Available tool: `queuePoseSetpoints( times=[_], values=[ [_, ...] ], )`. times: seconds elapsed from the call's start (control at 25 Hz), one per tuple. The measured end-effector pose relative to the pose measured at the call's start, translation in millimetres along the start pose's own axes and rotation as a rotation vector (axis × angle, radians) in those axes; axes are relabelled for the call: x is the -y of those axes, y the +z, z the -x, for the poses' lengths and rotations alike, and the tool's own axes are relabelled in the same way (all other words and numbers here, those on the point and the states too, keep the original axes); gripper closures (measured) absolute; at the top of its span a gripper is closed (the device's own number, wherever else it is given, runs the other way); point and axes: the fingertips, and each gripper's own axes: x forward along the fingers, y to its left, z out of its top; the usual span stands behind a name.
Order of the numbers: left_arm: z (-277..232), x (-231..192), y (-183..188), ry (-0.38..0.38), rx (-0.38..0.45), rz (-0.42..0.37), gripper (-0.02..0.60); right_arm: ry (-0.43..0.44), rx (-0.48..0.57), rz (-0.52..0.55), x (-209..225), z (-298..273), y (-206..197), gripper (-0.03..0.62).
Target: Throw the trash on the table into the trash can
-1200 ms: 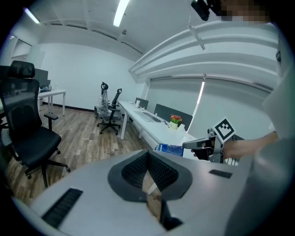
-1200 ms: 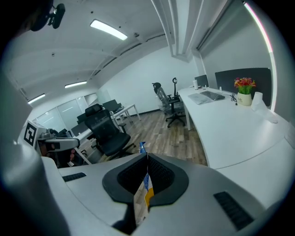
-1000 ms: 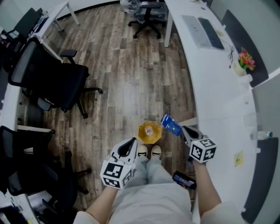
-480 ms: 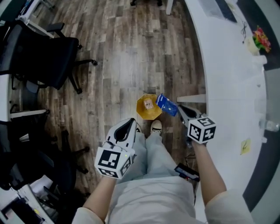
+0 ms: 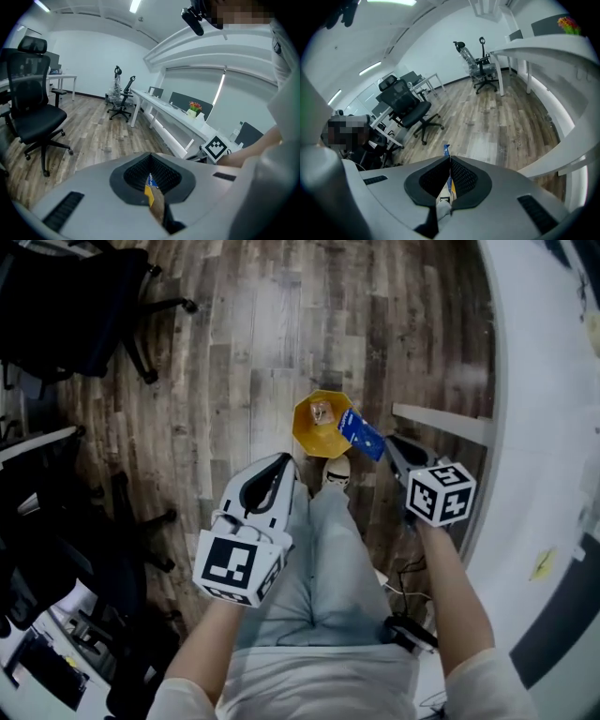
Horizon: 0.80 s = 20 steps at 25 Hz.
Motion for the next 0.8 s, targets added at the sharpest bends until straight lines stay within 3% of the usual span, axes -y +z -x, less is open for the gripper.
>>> queuePoseSetpoints(
  times=[0.36,0.8],
  values=[
    [-35,-29,-67,0.012,-0.054,0.05,0.581,-0.021,-0.11,-0.009,33,-114,-66,0.56],
    [-45,-70,-110,0.061,-0.068,0.083,0.581,-0.086,-0.171,-0.039,68,-210,-133,0.56]
  ],
)
